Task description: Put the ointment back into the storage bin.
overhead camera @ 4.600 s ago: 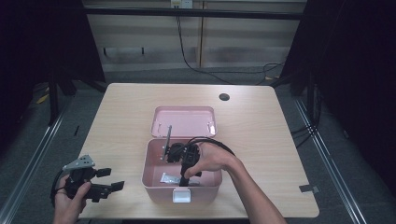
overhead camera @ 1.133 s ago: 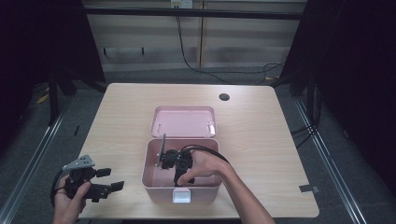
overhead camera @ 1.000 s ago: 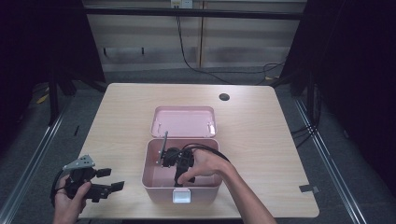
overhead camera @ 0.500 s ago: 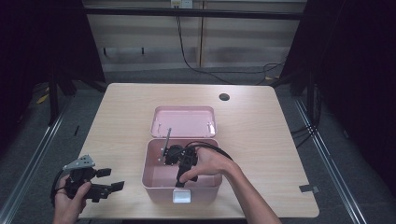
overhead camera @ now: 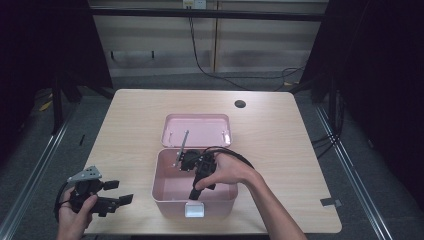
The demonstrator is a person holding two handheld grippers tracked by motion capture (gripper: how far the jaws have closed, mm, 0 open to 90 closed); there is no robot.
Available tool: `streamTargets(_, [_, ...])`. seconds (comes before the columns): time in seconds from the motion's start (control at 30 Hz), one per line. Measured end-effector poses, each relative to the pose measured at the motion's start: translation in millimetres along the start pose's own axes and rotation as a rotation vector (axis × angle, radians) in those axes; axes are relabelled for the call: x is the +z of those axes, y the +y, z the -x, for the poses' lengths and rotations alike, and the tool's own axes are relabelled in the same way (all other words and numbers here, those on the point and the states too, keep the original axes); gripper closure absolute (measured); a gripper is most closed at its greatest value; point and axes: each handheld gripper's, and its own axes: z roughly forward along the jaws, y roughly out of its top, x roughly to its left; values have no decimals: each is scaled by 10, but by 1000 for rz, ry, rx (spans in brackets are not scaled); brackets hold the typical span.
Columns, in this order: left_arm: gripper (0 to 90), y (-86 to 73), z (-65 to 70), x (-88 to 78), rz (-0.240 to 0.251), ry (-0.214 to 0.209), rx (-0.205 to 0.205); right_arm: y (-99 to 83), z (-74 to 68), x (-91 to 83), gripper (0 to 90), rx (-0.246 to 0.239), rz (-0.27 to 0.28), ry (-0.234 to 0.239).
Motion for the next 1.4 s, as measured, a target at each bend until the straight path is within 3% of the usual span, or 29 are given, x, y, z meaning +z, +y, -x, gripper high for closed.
streamTargets(0.07, [168, -1, 0, 0, 2, 2, -1, -4, -15, -52, 420, -14, 26, -8])
streamTargets(0.3, [167, 0, 0, -2, 1, 1, -4, -19, -48, -136, 422, -27, 29, 0])
streamTargets(0.8, [168, -1, 5, -3, 3, 0, -8, -154, -124, -344, 373, -13, 86, -18])
streamTargets(0.87, [167, -1, 4, 0, 2, 4, -6, -211, -134, -419, 371, -12, 117, -11])
streamTargets(1.4, [168, 0, 0, 1, -3, 1, 2, -465, -165, -636, 333, 15, 195, -46])
